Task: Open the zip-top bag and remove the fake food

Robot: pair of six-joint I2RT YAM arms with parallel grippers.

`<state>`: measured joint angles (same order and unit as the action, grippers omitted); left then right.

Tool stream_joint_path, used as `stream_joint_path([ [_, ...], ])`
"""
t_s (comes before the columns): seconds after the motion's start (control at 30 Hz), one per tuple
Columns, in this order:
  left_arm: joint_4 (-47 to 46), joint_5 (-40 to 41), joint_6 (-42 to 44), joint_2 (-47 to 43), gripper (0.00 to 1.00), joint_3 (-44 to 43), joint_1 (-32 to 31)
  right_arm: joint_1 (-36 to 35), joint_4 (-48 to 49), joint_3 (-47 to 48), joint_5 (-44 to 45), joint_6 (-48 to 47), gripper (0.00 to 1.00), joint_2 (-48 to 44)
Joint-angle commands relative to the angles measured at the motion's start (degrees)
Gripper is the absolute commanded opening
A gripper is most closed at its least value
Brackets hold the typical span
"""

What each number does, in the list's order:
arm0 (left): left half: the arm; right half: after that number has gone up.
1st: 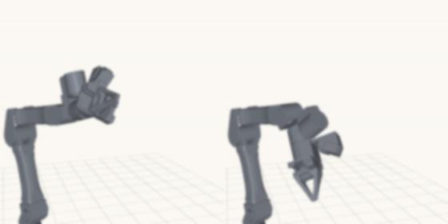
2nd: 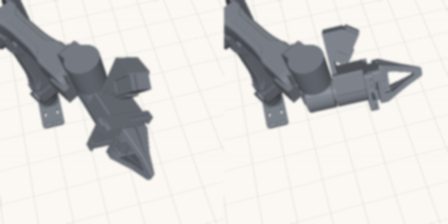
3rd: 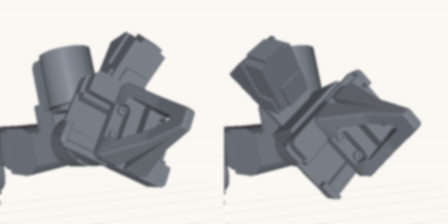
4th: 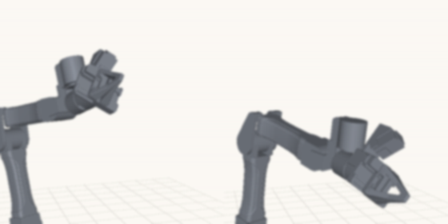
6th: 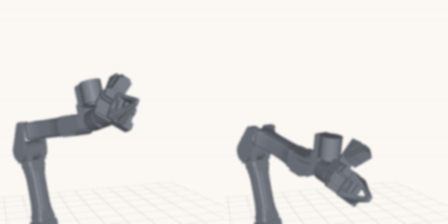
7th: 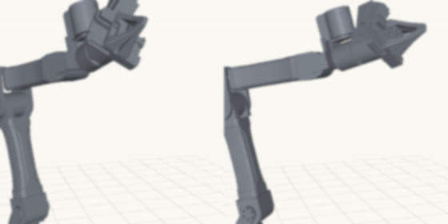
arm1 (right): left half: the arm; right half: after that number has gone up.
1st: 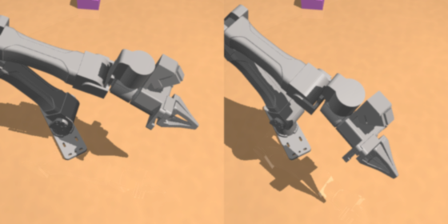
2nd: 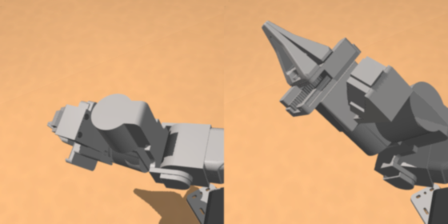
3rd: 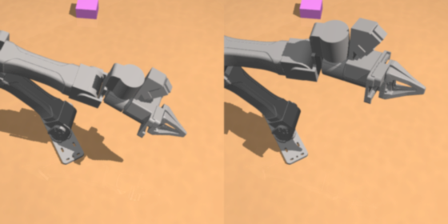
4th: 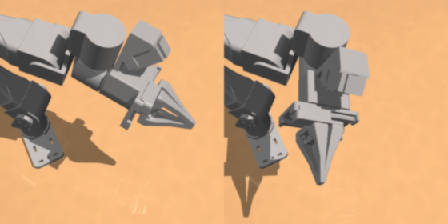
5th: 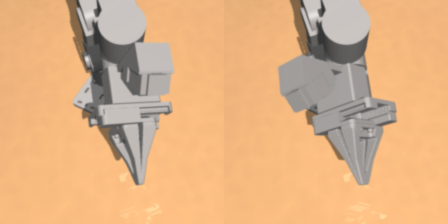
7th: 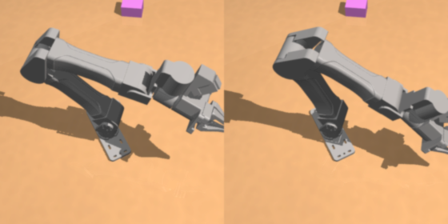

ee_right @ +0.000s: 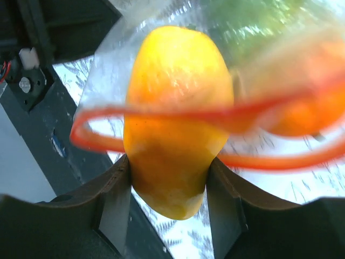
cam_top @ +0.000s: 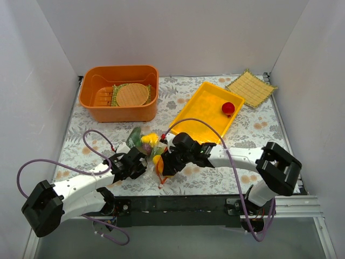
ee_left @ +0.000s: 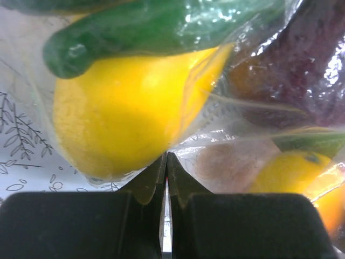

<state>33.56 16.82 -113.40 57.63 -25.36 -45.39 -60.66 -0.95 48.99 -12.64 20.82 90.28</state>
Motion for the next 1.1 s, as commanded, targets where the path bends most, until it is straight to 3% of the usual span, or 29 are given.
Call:
stream_joint_path([
  [0.0,1.77,3.84,-4.81,-0.67,0.0,0.41,-0.05,-0.33,-7.73,-2.14,3.41,-0.52,0.23,-6.77],
  [0.27,0.72,1.99,-1.65,-1.37,0.0,-0.74,-0.05,1.6,-18.46,-5.4,10.34,1.24,0.22,-20.81],
  [0.37,0.63,1.55,0.45,-2.43,0.0,-1.61,-0.14,5.54,-21.71,-3.3,11.67,0.89,0.25,-25.14],
  [0.5,1.51,0.41,3.1,-4.27,0.0,-3.02,-0.14,21.14,-21.91,-0.57,8.88,-2.09,0.25,-24.19],
  [0.57,2.64,0.58,4.15,-5.94,0.0,-4.07,-0.14,25.66,-19.71,0.66,7.38,-2.97,0.27,-21.05],
  [0.67,4.48,1.11,6.44,-7.18,0.0,-7.22,-0.14,33.04,-15.93,4.0,7.81,-3.77,0.36,-14.2],
  [0.8,5.55,1.99,10.56,-6.21,0.08,-12.58,-0.05,38.51,-11.88,7.69,7.37,-3.5,0.62,-5.92],
  [0.9,3.36,2.78,13.99,-3.06,0.16,-16.36,0.03,39.22,-14.16,12.35,7.81,-3.51,0.69,-2.22],
  [1.07,-3.65,1.13,19.79,5.9,0.17,-21.04,1.7,36.24,-13.38,8.24,7.98,-0.61,0.75,-9.48],
])
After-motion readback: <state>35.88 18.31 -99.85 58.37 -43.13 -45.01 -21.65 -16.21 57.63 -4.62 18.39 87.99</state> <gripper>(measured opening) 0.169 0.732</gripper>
